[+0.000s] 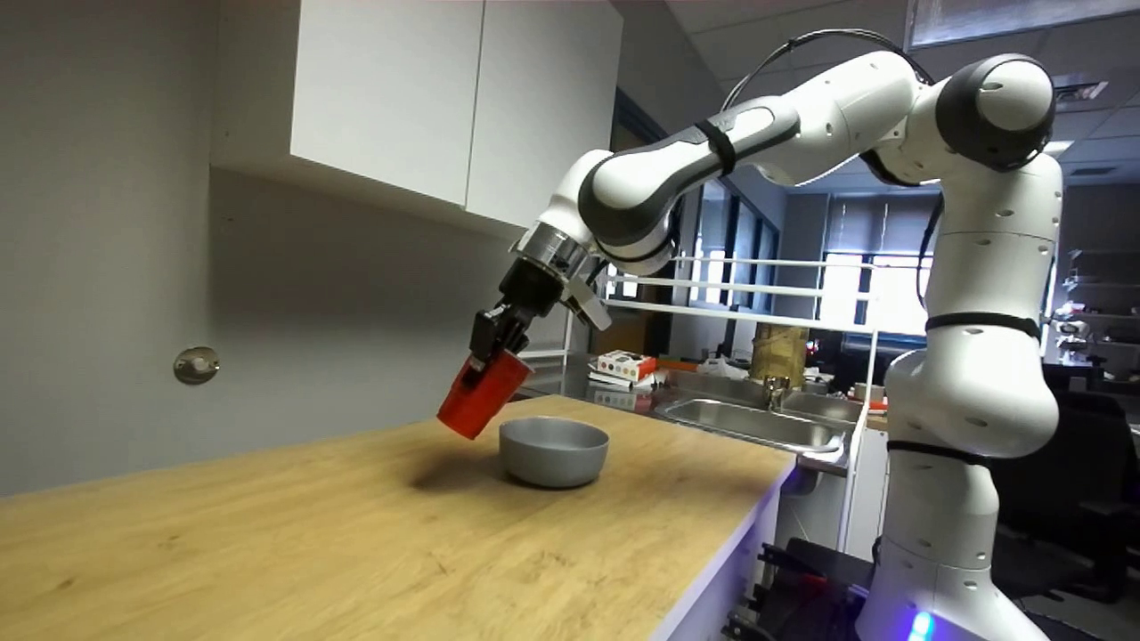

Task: Pour the contents of the cup into the bowl

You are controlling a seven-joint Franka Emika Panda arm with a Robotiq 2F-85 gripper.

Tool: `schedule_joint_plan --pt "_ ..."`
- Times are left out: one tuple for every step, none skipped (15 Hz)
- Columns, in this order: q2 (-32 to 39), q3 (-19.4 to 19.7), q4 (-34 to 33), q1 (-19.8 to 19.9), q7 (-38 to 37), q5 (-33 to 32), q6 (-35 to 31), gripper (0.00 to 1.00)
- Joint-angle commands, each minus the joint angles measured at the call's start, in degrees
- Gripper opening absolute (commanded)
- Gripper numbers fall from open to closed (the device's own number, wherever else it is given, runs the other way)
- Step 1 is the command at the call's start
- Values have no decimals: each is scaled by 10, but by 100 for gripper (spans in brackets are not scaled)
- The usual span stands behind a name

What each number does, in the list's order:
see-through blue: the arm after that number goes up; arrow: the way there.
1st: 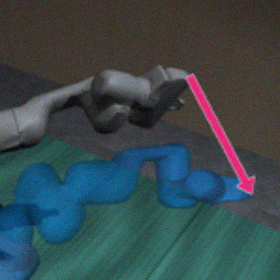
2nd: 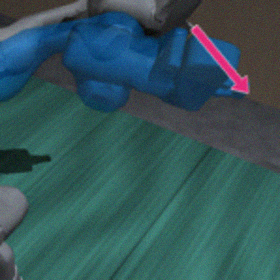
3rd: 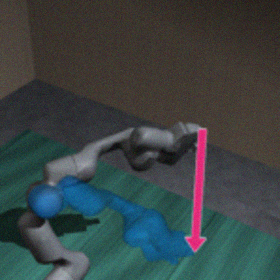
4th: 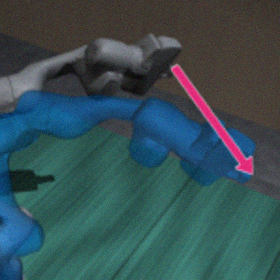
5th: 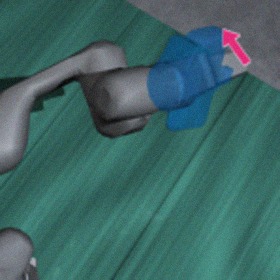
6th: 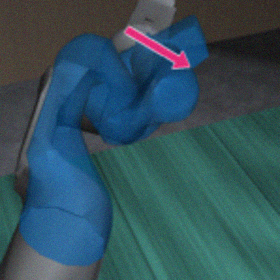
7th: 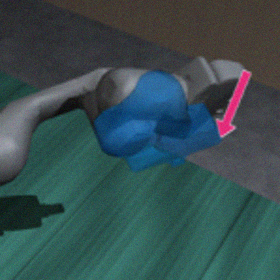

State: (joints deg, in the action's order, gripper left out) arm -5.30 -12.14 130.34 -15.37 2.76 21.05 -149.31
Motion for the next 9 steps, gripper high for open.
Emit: schedule_joint_plan --pt "8 13 -23 -13 139 128 33 2" --pt "4 17 -20 -12 186 173 43 2" --pt "-4 20 -17 -10 228 215 58 2" --pt "-9 26 -12 -5 271 255 73 2" --pt "-17 34 -6 0 316 297 93 2" --pt "-23 45 0 8 360 337 113 2" --pt "-29 57 8 17 405 375 138 2" --pt "-32 70 15 28 448 407 163 2" --pt "-36 85 21 42 493 437 202 2"
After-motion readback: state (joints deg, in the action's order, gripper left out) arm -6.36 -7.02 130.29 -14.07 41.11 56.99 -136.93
